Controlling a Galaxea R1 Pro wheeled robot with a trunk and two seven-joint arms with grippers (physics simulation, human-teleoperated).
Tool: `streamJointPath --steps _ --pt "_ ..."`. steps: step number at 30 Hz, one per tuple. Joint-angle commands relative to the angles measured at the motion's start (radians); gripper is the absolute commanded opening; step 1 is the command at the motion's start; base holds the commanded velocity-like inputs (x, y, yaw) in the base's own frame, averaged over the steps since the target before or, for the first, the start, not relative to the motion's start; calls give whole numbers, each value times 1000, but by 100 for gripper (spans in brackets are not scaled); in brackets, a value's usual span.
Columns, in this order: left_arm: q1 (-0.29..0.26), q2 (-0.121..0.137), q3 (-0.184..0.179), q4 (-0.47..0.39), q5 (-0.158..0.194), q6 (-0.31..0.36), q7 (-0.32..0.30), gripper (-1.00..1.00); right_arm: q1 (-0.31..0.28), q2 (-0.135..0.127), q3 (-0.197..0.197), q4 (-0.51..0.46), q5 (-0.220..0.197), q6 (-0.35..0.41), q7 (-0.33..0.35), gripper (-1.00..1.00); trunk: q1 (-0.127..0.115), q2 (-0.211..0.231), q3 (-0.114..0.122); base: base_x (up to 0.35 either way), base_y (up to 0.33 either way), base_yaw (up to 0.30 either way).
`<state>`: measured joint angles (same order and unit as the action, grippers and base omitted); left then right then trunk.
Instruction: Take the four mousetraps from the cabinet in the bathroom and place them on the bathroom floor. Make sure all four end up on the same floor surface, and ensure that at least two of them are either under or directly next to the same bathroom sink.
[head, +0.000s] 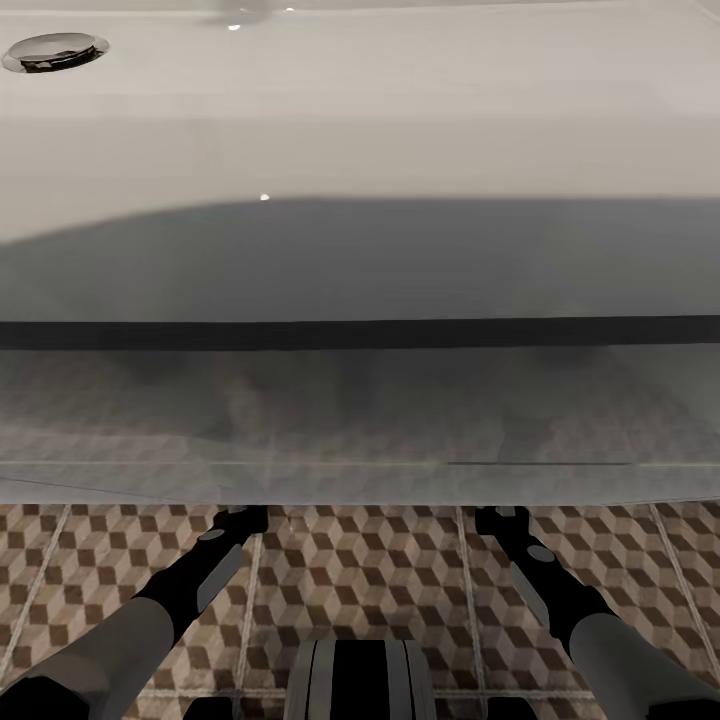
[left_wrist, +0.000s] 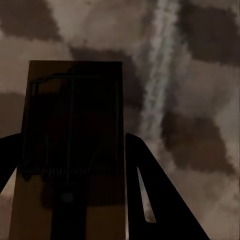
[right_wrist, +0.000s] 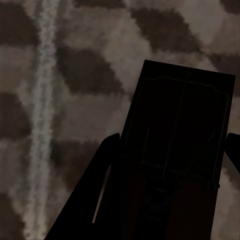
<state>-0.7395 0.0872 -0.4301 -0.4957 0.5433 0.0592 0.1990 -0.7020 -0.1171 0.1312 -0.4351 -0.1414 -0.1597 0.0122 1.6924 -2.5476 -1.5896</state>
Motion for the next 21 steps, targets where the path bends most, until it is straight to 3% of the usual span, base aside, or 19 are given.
streamJointPath --steps 1,7,21 --pt "-1 2 -9 -3 3 6 11 -100 -1 -1 5 1 -12 -4 5 -100 0 0 -1 0 0 0" --pt "-1 3 -7 -5 5 71 10 -100 -1 -1 5 1 -12 -4 5 -100 0 0 -1 0 0 0" --pt "0 -1 -7 -7 6 78 11 -100 -1 -1 5 1 -11 -4 5 -100 0 0 -1 0 0 0"
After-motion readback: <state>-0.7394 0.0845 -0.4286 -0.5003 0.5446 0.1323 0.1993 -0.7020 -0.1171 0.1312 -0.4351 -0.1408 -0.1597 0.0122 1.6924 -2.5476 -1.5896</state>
